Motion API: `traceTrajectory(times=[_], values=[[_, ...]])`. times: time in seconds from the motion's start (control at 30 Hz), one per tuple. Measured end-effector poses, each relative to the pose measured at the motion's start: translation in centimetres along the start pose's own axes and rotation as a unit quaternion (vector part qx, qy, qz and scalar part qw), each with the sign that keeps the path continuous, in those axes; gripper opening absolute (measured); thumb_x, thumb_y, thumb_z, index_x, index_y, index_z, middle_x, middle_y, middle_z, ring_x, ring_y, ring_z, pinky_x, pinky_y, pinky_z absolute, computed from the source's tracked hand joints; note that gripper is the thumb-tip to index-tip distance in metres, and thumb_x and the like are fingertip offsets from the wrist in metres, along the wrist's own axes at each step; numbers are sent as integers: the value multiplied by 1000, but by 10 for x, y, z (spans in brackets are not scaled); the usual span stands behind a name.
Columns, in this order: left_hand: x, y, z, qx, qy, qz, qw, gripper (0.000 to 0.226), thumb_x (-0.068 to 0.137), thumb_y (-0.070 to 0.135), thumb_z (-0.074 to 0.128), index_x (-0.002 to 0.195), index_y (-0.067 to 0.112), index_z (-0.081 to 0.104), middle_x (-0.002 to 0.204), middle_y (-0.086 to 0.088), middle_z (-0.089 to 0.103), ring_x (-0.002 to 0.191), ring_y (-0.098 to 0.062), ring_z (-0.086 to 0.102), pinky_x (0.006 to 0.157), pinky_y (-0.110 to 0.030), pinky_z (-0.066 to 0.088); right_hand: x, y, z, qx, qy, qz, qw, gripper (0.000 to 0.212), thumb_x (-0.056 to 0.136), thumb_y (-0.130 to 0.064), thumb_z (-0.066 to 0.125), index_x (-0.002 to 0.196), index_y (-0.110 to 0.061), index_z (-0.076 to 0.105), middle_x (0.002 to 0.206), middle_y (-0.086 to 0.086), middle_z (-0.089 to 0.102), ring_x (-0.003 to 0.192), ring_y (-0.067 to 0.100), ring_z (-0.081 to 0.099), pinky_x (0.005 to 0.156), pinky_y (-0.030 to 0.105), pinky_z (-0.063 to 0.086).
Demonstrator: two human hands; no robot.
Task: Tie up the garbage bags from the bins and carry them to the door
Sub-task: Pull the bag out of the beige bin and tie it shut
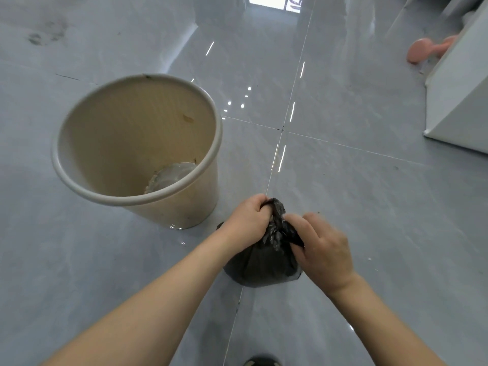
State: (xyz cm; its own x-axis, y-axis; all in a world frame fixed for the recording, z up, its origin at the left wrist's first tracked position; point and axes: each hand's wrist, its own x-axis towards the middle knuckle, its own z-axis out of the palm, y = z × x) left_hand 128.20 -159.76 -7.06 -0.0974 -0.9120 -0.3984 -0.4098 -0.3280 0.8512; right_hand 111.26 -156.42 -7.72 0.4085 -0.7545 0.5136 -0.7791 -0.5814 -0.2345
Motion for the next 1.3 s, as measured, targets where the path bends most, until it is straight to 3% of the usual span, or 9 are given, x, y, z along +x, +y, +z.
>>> traceTrajectory(times=[0.23,0.33,0.4,0.5,0.7,0.83,1.0,1.17,1.3], values=[[-16,-8,-24,-121,-144,-78,979,49,62,34,63,106,35,43,85,-2,61,77,-19,60,74,-37,48,2,13,-9,68,-134,-6,989,8,79,-17,64,83,-15,69,75,0,58,54,21,50,42,33,43],[-25,-17,-18,90,-128,-26,987,49,62,45,61,103,44,34,96,8,60,94,-17,52,85,-39,46,5,14,-12,211,-201,130,948,7,73,-13,69,79,-15,67,90,-6,60,71,15,59,61,28,49],[-25,-18,-11,177,-39,34,983,38,64,46,55,97,43,36,89,12,58,88,-1,43,84,-34,37,11,11,-14,345,-217,252,878,11,75,-4,70,76,-15,68,84,-9,64,73,7,62,64,20,48],[-21,-15,-5,226,56,120,965,20,65,38,48,84,34,45,70,13,53,72,-7,45,81,-32,30,17,10,-17,489,-262,417,720,6,84,-4,67,78,-7,66,55,-2,56,40,8,48,37,19,35],[-13,-24,-4,342,92,209,912,16,72,25,49,88,31,51,82,12,52,84,-15,47,83,-33,26,27,20,-20,539,-331,552,544,12,83,-7,64,94,-11,68,65,4,57,43,12,38,37,19,29],[-8,-28,-3,389,105,241,883,23,74,26,38,89,29,55,85,11,52,86,-17,47,86,-35,27,32,26,-20,526,-407,534,523,5,79,-17,62,80,-13,65,67,1,57,45,11,45,39,19,34],[0,-25,-3,291,129,149,936,23,78,14,53,92,31,60,92,13,52,98,-15,45,91,-32,21,38,30,-16,539,-419,497,536,14,76,-30,64,69,-19,69,76,-2,63,56,7,55,51,19,41],[-9,-15,-25,115,30,26,993,39,73,21,53,108,38,49,99,26,40,102,-8,31,95,-33,28,32,40,-7,592,-348,526,501,22,91,-25,60,102,-11,73,80,0,65,52,7,49,44,15,39],[-39,-17,-31,101,96,89,986,36,65,35,51,101,34,46,101,22,42,103,-7,39,95,-32,34,26,38,-3,605,-312,537,498,20,93,-16,56,88,-10,75,70,1,66,48,6,56,41,16,43]])
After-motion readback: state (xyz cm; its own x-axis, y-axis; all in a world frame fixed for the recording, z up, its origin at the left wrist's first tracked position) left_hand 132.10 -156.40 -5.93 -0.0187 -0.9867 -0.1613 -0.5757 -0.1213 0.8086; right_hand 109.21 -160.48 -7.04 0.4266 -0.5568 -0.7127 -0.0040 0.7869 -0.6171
